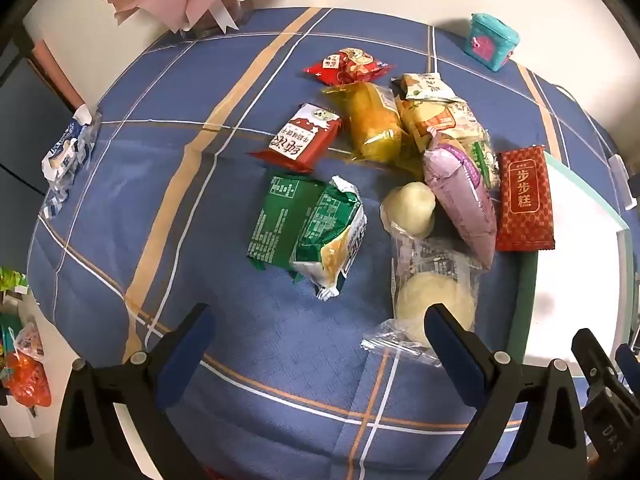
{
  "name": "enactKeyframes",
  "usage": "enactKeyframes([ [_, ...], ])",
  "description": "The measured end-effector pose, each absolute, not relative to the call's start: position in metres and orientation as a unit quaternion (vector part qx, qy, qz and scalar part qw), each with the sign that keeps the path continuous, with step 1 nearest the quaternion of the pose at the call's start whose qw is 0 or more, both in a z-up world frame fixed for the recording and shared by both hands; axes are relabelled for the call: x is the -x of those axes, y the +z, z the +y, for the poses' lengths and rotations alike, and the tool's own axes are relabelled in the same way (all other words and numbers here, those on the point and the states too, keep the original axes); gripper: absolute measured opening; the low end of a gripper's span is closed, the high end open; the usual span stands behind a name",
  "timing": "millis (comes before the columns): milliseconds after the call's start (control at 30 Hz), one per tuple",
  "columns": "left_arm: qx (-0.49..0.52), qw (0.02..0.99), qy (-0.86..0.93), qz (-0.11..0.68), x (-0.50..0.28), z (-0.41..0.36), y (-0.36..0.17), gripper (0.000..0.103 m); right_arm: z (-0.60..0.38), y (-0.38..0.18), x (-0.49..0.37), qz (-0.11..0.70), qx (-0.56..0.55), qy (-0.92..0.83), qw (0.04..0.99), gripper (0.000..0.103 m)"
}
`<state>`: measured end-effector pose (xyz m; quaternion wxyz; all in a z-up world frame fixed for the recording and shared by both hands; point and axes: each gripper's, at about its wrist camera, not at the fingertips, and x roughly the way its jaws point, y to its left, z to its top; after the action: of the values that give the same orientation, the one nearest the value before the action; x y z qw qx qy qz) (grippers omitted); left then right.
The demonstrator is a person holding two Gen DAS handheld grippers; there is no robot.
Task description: Organize snacks
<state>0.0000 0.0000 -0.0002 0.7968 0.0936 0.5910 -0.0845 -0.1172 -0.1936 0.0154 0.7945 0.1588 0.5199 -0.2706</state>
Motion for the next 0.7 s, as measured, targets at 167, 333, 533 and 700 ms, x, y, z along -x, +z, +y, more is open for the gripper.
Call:
enactKeyframes([
  [167,-0.090,0.797,-0.099,0.589,-0.006,-0.002,0.002,0.103,-0.194,0.015,0.117,0.521,-0.156,-0.274,0.793,0.103],
  [333,-0.095,0.814,-0.110,0.563,0.003,0.003,0.004,0.103,-0.193,0.015,0.116,0.523,-0.160,-0.275,0.791,0.103],
  [533,-0.092,0.810,-0.117,0.567,0.001,0.009,0.003,0.103,-0.193,0.015,0.116,0.525,-0.155,-0.273,0.791,0.103],
  [700,-0.093,0.811,-0.121,0.564,0.001,0.007,0.004,0.103,-0.193,0.014,0.116,0.525,-0.156,-0.274,0.791,0.103],
])
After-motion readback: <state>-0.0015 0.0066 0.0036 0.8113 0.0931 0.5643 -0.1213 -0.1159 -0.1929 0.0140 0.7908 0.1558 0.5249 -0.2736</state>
